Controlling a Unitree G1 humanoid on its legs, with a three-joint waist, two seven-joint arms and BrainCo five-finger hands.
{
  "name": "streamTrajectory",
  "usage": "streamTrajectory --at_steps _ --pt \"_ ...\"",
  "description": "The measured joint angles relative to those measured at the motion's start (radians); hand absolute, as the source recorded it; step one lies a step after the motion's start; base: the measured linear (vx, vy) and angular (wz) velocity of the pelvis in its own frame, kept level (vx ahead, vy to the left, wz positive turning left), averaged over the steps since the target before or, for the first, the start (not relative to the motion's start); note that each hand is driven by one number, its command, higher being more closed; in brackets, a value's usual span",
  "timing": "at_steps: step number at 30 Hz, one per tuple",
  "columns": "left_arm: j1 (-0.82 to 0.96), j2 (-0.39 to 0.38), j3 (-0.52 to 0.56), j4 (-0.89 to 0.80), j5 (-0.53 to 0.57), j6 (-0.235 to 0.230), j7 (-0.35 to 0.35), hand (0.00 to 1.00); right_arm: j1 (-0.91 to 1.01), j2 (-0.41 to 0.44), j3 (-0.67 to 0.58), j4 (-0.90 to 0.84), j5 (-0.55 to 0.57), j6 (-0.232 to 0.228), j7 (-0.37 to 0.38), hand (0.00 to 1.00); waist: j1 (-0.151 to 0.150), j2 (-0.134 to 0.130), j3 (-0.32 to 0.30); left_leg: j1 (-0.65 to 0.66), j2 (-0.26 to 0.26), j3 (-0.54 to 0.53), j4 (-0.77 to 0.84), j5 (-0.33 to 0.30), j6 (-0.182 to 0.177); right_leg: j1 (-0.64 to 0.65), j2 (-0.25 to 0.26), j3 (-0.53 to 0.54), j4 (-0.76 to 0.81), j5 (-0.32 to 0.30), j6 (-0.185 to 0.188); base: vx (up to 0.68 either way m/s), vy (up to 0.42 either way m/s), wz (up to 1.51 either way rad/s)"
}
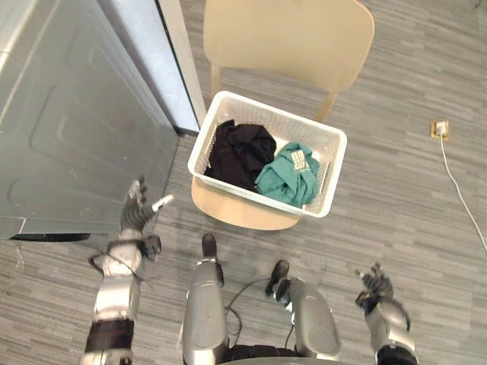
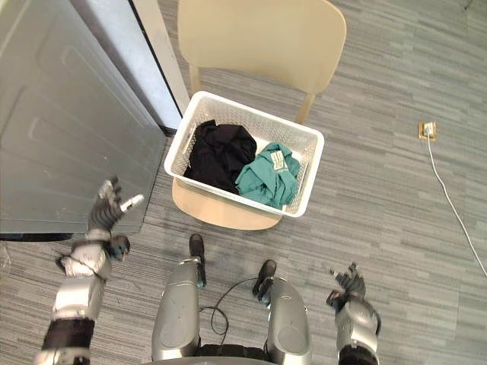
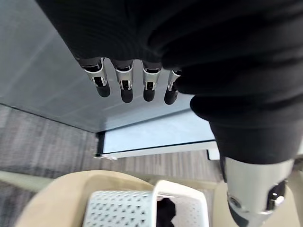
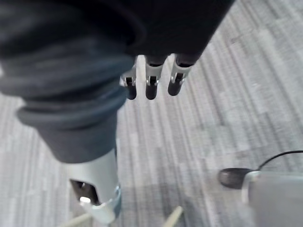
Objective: Pick up the laundry basket with both hands and put the clothes into the washing machine.
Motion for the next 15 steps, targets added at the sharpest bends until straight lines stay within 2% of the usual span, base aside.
streamTrajectory --at_steps 2,3,4,5,6,7,8,9,10,12,13,14,15 --pt "0.062 -0.056 -0.008 0.004 0.000 -0.001 -0.012 0.00 0.048 0.021 0.001 0.035 -0.043 0.002 0.001 0.00 0.000 0.002 -0.052 0.006 -0.012 -0.016 -0.042 0.015 0.005 0.004 -0.018 -0.046 0.032 -0.024 -0.007 0.06 -0.115 0.65" --pt "0.097 -0.079 -0.018 0.007 0.001 -0.003 -0.015 0.00 0.069 0.035 0.012 0.059 -0.061 0.002 0.002 0.00 -0.001 0.001 -0.088 0.017 0.003 0.006 -0.076 0.010 0.022 0.015 -0.021 -0.072 0.013 -0.019 -0.019 0.08 -0.091 0.62" --pt "0.108 -0.086 -0.021 0.009 0.002 -0.003 -0.021 0.00 0.077 0.047 0.012 0.063 -0.065 0.002 0.002 0.00 -0.003 -0.006 -0.100 0.022 0.010 0.041 -0.068 -0.012 0.055 0.030 -0.031 -0.086 -0.014 -0.012 -0.027 0.06 -0.063 0.48" --pt "0.113 -0.109 -0.022 0.014 0.007 -0.004 -0.032 0.00 0.087 0.062 0.013 0.062 -0.083 -0.001 0.004 0.00 0.000 -0.009 -0.102 -0.005 0.047 0.088 0.117 -0.044 0.080 0.051 -0.041 -0.101 -0.017 -0.009 -0.033 0.04 -0.023 0.27" --pt "0.129 -0.132 -0.023 0.032 0.030 -0.004 -0.038 0.00 0.098 0.062 0.026 0.059 -0.101 0.000 0.009 0.00 -0.002 0.004 -0.111 -0.004 0.080 0.098 0.274 -0.082 0.066 0.068 -0.041 -0.109 -0.010 -0.009 -0.033 0.01 -0.020 0.12" --pt "0.141 -0.152 -0.023 0.062 0.051 -0.002 -0.050 0.00 0.113 0.062 0.036 0.054 -0.105 0.000 0.018 0.00 -0.006 0.017 -0.128 0.011 0.105 0.097 0.379 -0.135 0.035 0.079 -0.040 -0.109 -0.001 -0.009 -0.033 -0.02 0.076 -0.15" --pt "0.150 -0.182 -0.025 0.113 0.074 -0.002 -0.058 0.00 0.130 0.064 0.042 0.054 -0.121 0.001 0.022 0.00 -0.011 0.034 -0.150 0.044 0.133 0.092 0.479 -0.189 -0.018 0.087 -0.040 -0.100 0.016 -0.009 -0.033 -0.02 0.130 -0.20" --pt "0.150 -0.191 -0.025 0.129 0.083 -0.002 -0.059 0.00 0.135 0.064 0.042 0.055 -0.125 0.001 0.022 0.00 -0.012 0.040 -0.155 0.057 0.137 0.087 0.493 -0.197 -0.029 0.086 -0.041 -0.096 0.023 -0.009 -0.032 -0.04 0.219 -0.20" --pt "0.145 -0.208 -0.025 0.178 0.102 0.000 -0.064 0.00 0.137 0.064 0.039 0.058 -0.131 0.003 0.023 0.00 -0.024 0.052 -0.163 0.082 0.129 0.080 0.480 -0.232 -0.065 0.080 -0.053 -0.088 0.052 -0.009 -0.032 -0.09 0.245 -0.05" --pt "0.143 -0.197 -0.025 0.254 0.123 0.005 -0.066 0.00 0.128 0.072 0.038 0.074 -0.135 0.004 0.022 0.00 -0.047 0.020 -0.188 0.095 0.083 0.098 0.423 -0.259 -0.070 0.043 -0.092 -0.070 0.064 0.005 -0.010 -0.13 0.227 0.04" --pt "0.142 -0.195 -0.026 0.296 0.134 0.006 -0.061 0.00 0.122 0.077 0.038 0.082 -0.142 0.007 0.023 0.00 -0.055 0.007 -0.197 0.109 0.061 0.129 0.363 -0.288 -0.058 0.021 -0.110 -0.064 0.050 0.028 0.003 -0.18 0.210 -0.02" --pt "0.132 -0.196 -0.030 0.355 0.149 0.006 -0.053 0.00 0.104 0.071 0.036 0.099 -0.144 0.011 0.022 0.00 -0.056 0.007 -0.197 0.116 0.039 0.156 0.318 -0.317 -0.024 -0.008 -0.124 -0.051 0.047 0.053 0.007 -0.20 0.222 -0.09" --pt "0.120 -0.195 -0.034 0.394 0.160 0.008 -0.048 0.00 0.097 0.069 0.032 0.107 -0.150 0.015 0.021 0.00 -0.055 0.005 -0.197 0.115 0.021 0.158 0.297 -0.323 -0.013 -0.023 -0.134 -0.041 0.045 0.063 0.014 -0.22 0.237 -0.13"
